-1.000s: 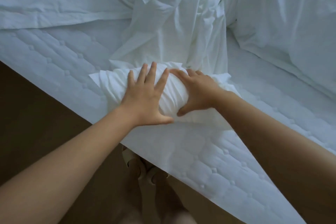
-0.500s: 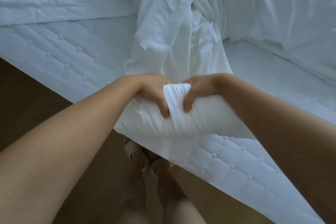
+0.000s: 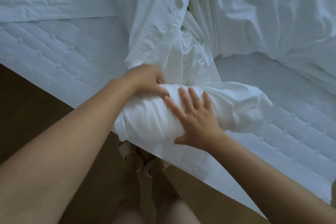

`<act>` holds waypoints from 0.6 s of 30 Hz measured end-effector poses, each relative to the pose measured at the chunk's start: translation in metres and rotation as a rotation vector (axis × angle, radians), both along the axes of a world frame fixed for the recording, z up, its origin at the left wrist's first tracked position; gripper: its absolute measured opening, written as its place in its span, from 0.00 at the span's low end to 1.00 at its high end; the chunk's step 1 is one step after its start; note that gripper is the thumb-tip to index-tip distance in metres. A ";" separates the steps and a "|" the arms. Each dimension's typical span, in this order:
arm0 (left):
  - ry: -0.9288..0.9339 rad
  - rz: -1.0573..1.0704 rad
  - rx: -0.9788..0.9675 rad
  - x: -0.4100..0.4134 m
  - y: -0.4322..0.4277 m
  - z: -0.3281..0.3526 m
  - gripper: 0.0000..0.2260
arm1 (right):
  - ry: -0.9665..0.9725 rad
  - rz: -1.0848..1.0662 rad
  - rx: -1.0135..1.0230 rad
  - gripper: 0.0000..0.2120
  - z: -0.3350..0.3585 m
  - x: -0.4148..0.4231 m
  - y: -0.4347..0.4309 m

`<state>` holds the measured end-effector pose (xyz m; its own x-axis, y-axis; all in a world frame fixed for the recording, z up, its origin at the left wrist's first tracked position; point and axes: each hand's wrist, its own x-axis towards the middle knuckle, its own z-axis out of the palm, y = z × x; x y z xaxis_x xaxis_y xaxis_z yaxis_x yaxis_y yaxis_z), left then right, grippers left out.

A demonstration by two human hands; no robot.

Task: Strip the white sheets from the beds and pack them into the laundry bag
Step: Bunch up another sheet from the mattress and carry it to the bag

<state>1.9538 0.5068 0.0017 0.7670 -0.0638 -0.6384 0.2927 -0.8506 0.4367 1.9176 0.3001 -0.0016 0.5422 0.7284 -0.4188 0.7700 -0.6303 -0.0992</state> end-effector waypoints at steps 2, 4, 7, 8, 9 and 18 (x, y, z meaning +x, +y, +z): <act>-0.201 0.033 0.103 0.002 -0.008 0.005 0.19 | 0.038 -0.023 0.025 0.62 0.001 0.031 0.005; -0.402 0.125 0.132 0.001 -0.011 0.010 0.21 | 0.176 -0.097 0.037 0.62 0.006 0.064 0.010; -0.643 0.291 0.287 -0.007 -0.004 0.015 0.29 | 0.255 -0.241 0.136 0.62 0.009 0.098 0.022; -0.670 0.356 0.341 -0.012 -0.002 0.016 0.32 | 0.228 -0.266 0.154 0.62 0.008 0.105 0.026; -0.631 0.437 0.367 -0.019 0.000 0.016 0.35 | 0.181 -0.287 0.165 0.63 0.008 0.110 0.029; -0.016 1.583 -0.664 -0.029 -0.009 -0.029 0.65 | 0.313 -0.510 0.011 0.63 -0.003 0.131 0.040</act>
